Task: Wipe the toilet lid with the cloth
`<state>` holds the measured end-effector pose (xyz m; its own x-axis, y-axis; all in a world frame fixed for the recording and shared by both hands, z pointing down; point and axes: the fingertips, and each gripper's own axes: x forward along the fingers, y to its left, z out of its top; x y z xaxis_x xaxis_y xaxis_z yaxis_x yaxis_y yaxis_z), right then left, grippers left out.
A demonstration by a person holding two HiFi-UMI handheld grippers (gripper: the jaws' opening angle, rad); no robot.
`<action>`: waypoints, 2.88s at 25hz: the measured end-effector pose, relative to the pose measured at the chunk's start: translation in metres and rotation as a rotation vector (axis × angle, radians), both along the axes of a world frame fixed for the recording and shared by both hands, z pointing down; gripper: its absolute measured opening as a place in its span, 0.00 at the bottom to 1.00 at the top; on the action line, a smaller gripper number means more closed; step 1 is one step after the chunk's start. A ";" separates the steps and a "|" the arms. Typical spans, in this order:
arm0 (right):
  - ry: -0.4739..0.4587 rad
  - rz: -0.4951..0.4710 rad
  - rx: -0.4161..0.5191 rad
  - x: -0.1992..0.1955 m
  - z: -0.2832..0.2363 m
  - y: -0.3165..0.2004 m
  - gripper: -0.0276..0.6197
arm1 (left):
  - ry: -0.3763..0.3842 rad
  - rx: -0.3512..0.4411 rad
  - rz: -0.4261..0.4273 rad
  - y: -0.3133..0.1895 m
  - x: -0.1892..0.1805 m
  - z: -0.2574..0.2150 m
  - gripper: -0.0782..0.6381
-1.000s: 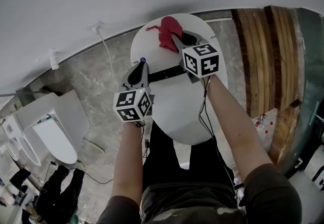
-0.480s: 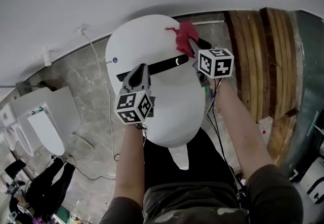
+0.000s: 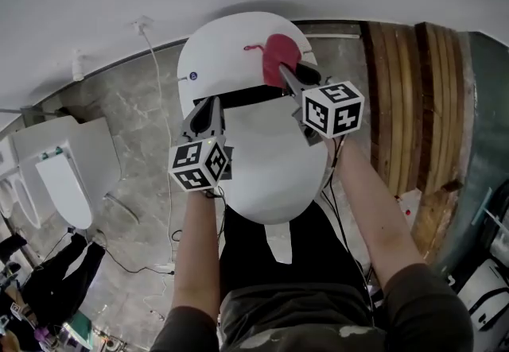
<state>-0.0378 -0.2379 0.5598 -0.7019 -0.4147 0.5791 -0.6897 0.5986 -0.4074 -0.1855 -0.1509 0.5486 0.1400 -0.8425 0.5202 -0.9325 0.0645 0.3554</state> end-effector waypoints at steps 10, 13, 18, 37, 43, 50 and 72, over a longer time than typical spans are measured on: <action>-0.045 -0.211 -0.026 -0.196 -0.001 0.094 0.12 | -0.019 -0.075 0.023 0.044 -0.110 0.025 0.15; -0.016 -0.207 -0.032 -0.215 0.013 0.104 0.12 | 0.006 -0.082 0.038 0.050 -0.121 0.033 0.15; 0.054 -0.155 -0.025 -0.200 0.036 0.099 0.12 | 0.027 -0.083 0.061 0.057 -0.117 0.043 0.15; 0.064 0.192 -0.036 0.063 0.041 0.031 0.12 | 0.035 -0.047 0.187 0.033 0.060 0.021 0.15; 0.101 0.234 -0.073 0.130 0.066 0.034 0.12 | 0.037 -0.052 0.216 0.032 0.115 0.025 0.15; 0.194 0.175 -0.010 0.144 0.063 0.049 0.12 | 0.013 -0.063 0.165 0.050 0.120 0.037 0.15; 0.054 -0.176 -0.030 -0.192 0.041 0.186 0.12 | 0.080 -0.106 0.037 0.134 -0.089 0.050 0.15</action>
<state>-0.2296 -0.0515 0.6010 -0.7300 -0.2700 0.6279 -0.5964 0.7004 -0.3922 -0.2741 -0.0172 0.5986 0.2142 -0.7766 0.5924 -0.9041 0.0720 0.4213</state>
